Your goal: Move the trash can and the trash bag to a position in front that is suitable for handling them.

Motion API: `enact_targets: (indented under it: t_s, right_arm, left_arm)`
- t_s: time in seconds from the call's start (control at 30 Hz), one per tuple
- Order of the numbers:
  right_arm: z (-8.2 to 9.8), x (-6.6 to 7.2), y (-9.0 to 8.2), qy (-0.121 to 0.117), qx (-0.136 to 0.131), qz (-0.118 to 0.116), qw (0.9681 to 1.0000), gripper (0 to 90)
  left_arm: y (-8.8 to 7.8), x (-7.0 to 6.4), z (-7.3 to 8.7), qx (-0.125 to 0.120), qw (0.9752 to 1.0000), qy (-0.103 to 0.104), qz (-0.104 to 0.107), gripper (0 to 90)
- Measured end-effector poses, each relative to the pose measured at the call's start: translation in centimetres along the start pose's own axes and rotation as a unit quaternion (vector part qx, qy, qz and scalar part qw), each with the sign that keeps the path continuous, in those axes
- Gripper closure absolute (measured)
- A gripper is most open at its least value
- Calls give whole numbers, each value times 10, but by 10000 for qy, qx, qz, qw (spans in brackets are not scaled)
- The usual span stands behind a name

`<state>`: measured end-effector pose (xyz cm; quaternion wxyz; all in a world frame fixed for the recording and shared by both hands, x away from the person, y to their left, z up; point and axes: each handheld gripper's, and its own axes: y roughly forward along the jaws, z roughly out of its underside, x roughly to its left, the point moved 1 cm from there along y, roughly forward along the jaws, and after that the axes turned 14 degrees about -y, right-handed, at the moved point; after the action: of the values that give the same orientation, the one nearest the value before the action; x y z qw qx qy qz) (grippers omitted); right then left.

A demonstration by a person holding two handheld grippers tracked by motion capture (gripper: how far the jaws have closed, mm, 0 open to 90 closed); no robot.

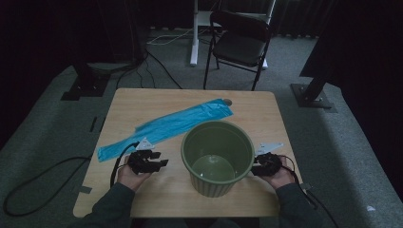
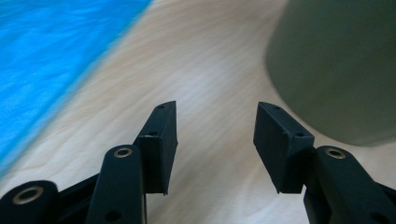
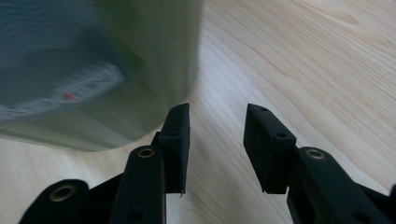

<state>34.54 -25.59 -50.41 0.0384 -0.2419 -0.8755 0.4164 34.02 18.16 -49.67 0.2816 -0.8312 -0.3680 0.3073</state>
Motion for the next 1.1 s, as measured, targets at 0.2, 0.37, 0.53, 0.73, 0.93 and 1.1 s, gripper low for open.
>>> enact_targets:
  t_s: [0.2,0.37,0.53,0.73,0.93,1.1]
  right_arm:
    - [-7,6,2,-180,-131,-271,9994,627]
    - [-11,7,3,-230,-176,-392,9988,629]
    - [-12,8,3,-223,-228,-435,9985,633]
    - [-14,14,-1,-282,-266,-579,9976,636]
    - [-17,15,0,-333,-284,-569,9974,641]
    - [-24,14,5,-329,-281,-512,9978,643]
  left_arm:
    - [5,-21,-1,82,9992,283,265,484]
    - [8,-37,-1,74,9981,478,371,489]
    - [10,-49,1,170,9965,699,426,489]
    - [8,-54,2,137,9962,744,427,492]
    - [8,-50,1,98,9968,702,361,498]
    - [7,-43,-2,30,9978,606,250,509]
